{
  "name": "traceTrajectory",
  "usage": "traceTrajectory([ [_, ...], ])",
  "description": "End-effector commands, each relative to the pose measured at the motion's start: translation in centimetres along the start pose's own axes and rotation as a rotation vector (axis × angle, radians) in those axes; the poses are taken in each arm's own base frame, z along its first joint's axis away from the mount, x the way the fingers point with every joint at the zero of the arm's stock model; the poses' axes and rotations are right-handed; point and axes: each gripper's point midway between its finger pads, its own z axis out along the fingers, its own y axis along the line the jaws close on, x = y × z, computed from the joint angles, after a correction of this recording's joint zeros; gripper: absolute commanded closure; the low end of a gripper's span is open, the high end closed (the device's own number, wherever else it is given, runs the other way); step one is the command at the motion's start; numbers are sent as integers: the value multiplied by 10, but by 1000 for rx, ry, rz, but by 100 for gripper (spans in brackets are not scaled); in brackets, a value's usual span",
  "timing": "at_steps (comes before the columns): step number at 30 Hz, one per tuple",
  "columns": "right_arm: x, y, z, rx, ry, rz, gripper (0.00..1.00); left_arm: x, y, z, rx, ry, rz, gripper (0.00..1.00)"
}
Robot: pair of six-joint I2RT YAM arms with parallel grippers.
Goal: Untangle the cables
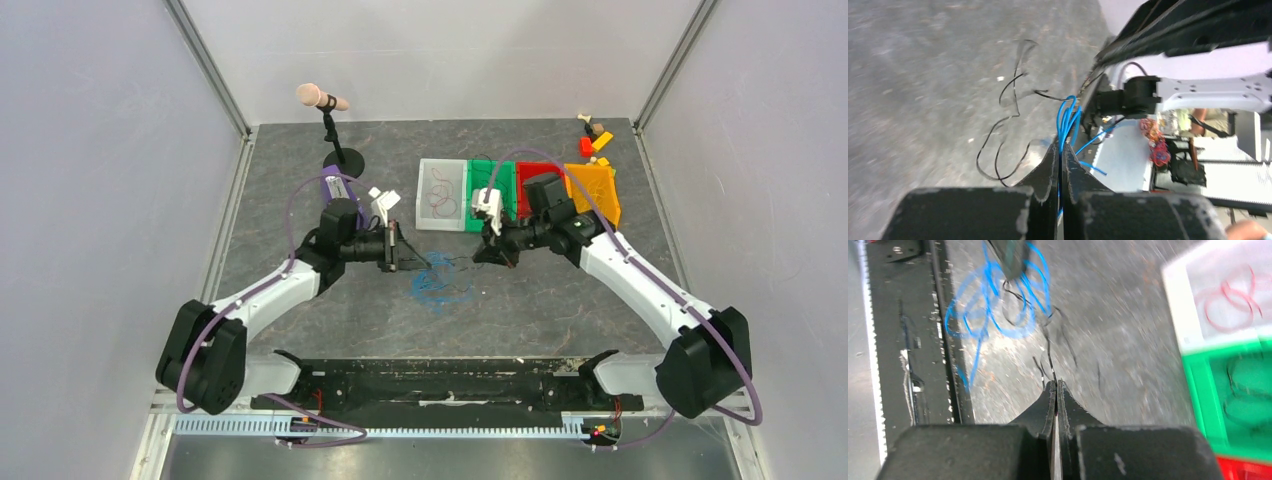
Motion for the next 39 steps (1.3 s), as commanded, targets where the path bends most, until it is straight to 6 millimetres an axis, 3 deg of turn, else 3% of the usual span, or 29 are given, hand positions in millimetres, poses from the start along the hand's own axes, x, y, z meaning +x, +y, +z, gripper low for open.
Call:
traceTrajectory([
  [1, 14, -19, -29, 86, 43, 75, 100, 22, 30, -25, -130, 116, 57, 98],
  [9, 25, -24, -44, 148, 43, 109, 100, 21, 30, -33, -160, 128, 152, 93],
  [17, 2, -72, -100, 344, -53, 158, 100, 20, 26, -52, -205, 123, 320, 93],
  [25, -14, -113, -174, 534, -174, 227, 100, 25, 65, -73, -355, 141, 271, 92],
  [30, -9, -121, -195, 588, -173, 242, 100, 22, 72, -74, -351, 168, 299, 85],
  [35, -10, -122, -202, 595, -181, 248, 100, 21, 83, -78, -382, 200, 373, 97],
  [39, -17, -129, -220, 639, -200, 244, 100, 23, 109, -95, -506, 289, 479, 98],
])
